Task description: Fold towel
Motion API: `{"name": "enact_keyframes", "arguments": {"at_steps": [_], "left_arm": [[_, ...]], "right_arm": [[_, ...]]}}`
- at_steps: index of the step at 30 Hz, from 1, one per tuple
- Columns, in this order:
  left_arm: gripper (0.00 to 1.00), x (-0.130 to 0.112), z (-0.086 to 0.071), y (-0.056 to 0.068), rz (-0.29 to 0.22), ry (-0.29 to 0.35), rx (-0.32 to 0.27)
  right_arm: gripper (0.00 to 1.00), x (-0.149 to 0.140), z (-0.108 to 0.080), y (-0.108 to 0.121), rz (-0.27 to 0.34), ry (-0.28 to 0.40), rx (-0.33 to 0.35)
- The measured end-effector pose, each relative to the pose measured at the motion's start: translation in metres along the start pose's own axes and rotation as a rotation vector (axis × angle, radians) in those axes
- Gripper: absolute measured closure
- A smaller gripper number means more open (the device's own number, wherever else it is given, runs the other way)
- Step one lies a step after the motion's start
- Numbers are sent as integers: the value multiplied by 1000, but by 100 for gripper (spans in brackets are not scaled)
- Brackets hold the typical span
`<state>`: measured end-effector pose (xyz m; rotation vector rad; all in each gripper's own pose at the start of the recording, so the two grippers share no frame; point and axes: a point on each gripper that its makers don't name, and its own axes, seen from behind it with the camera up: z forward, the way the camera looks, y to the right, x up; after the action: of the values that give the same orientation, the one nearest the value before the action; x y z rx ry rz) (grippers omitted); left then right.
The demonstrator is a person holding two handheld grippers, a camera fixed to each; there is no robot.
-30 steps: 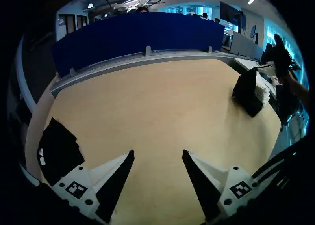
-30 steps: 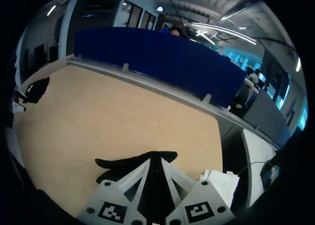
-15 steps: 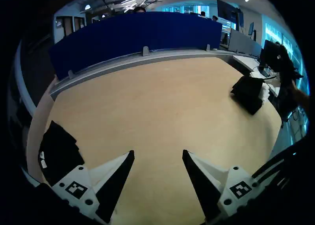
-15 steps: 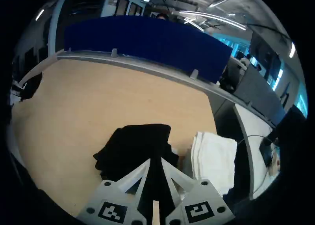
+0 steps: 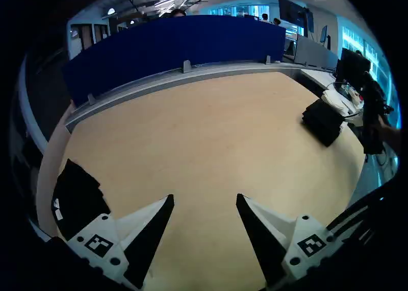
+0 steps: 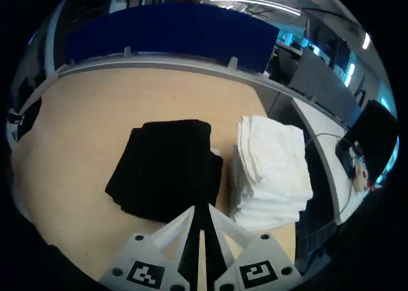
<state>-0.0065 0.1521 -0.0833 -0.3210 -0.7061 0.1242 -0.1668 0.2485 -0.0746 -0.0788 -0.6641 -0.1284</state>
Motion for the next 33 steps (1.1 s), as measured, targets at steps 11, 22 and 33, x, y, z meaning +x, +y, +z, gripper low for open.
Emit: {"name": "enact_keyframes", "arguments": {"at_steps": [11, 22, 33], "left_arm": [[10, -1, 0, 0, 2, -3, 7], [10, 1, -1, 1, 5, -3, 3], [10, 1, -2, 1, 2, 1, -5]], "right_arm": [[96, -37, 19, -6, 48, -87, -11], [95, -39, 24, -4, 91, -91, -38], [58, -40, 3, -5, 59, -71, -63]]}}
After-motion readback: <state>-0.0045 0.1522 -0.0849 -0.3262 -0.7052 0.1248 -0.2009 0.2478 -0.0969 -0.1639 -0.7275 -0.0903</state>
